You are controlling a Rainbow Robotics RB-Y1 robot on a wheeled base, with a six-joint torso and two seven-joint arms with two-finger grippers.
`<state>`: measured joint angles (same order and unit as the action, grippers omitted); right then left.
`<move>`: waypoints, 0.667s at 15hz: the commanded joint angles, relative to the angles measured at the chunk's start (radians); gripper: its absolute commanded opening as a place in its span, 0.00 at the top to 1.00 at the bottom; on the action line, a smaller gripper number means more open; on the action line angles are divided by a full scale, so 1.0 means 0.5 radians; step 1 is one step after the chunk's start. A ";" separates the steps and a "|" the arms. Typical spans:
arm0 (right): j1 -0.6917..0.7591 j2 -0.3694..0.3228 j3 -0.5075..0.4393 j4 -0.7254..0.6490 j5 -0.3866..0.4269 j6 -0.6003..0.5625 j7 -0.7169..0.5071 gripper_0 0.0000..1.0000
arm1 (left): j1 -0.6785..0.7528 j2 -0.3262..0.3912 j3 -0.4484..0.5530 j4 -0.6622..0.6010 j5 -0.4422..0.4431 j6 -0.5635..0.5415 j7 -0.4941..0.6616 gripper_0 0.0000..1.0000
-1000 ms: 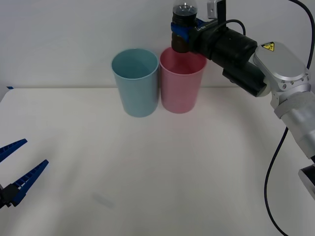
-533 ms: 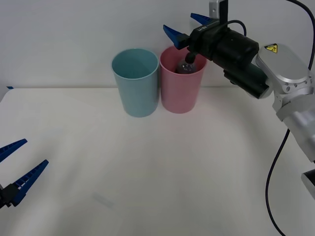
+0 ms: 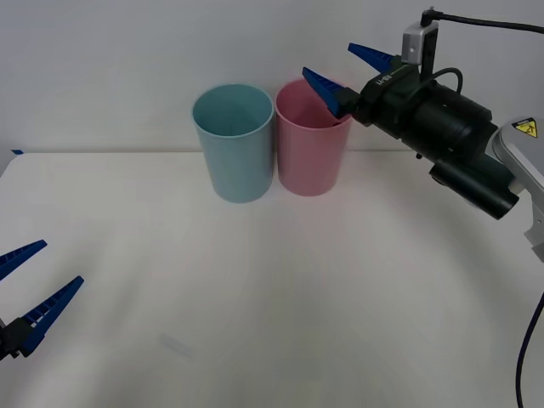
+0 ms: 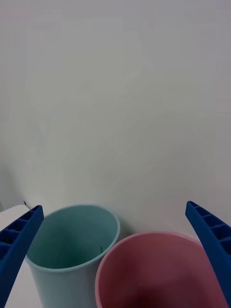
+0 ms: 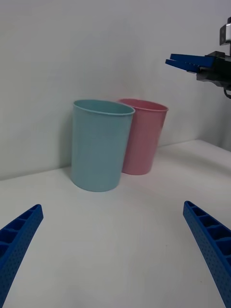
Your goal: Grasp the object on the table and drop it into the matching bin: aluminum can to the light blue bin, PET bottle to the pink bin.
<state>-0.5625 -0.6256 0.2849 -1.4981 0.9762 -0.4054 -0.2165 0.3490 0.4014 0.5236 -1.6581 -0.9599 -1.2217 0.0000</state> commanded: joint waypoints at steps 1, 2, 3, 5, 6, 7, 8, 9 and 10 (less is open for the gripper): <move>0.211 -0.132 -0.011 -0.225 -0.115 0.001 0.019 0.00 | 0.000 0.000 0.000 0.000 0.000 0.000 0.000 0.00; 0.281 -0.172 -0.027 -0.290 -0.136 0.001 0.025 0.00 | 0.000 0.000 0.000 0.000 0.000 0.000 0.000 0.00; 0.349 -0.206 -0.045 -0.345 -0.161 0.001 0.031 0.00 | 0.000 0.000 0.000 0.000 0.000 0.000 0.000 0.00; 0.524 -0.255 -0.113 -0.471 -0.170 -0.008 0.043 0.00 | 0.000 0.000 0.000 0.000 0.000 0.000 0.000 0.00; 0.594 -0.264 -0.143 -0.510 -0.170 -0.021 0.049 0.00 | 0.000 0.000 0.000 0.000 0.000 0.000 0.000 0.00; 0.659 -0.277 -0.171 -0.544 -0.170 -0.033 0.056 0.00 | 0.000 0.000 0.000 0.000 0.000 0.000 0.000 0.00; 0.738 -0.280 -0.220 -0.572 -0.167 -0.082 0.068 0.00 | 0.000 0.000 0.000 0.000 0.000 0.000 0.000 0.00; 0.797 -0.280 -0.263 -0.572 -0.170 -0.143 0.083 0.00 | 0.000 0.000 0.000 0.000 0.000 0.000 0.000 0.00; 0.846 -0.280 -0.300 -0.572 -0.167 -0.202 0.099 0.00 | 0.000 0.000 0.000 0.000 0.000 0.000 0.000 0.00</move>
<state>-0.1579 -0.7653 0.1486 -1.7839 0.8917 -0.4841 -0.1730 0.3490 0.4014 0.5236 -1.6581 -0.9599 -1.2217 0.0000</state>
